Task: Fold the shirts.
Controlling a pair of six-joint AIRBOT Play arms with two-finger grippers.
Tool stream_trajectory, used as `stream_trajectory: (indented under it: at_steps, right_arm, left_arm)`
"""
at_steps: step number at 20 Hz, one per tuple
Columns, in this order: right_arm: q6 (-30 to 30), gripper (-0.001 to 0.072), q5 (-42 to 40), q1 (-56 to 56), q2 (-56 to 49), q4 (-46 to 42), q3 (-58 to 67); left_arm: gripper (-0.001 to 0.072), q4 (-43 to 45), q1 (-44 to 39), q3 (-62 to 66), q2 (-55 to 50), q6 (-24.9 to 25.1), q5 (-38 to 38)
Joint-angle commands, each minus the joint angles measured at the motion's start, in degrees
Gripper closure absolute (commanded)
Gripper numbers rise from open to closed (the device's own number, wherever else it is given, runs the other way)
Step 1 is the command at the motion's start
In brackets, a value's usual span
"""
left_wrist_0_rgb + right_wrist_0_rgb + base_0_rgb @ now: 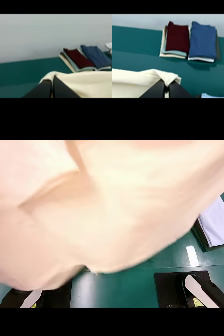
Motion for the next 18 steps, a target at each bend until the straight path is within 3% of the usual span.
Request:
stream_trajectory:
  at_steps: [1,4,8,14,18]
  right_arm:
    - [0.7,0.0694,3.0,5.6,-7.2,-4.9,-5.4]
    - [1.8,0.0694,1.8,10.8,-14.4,-12.7,-15.0]
    - [1.9,0.0694,-4.9,14.1,-26.1,-13.1,-21.9]
    - [2.9,0.0693,-10.4,16.4,-41.7,-12.7,-8.2]
    - [2.7,0.0694,-6.9,16.3,-41.6,-13.8,-4.4]
  left_arm:
    - [0.0683,-2.5,0.1,-9.4,-9.5,-0.7,-4.7]
    - [0.0683,-3.8,0.1,-19.0,-19.8,1.6,-2.9]
    - [0.0683,-4.4,0.1,-22.8,-34.9,4.5,3.0]
    - [0.0683,-7.8,0.3,-22.6,-42.8,6.5,16.0]
    - [0.0682,-4.8,0.2,-20.6,-42.7,7.8,6.6]
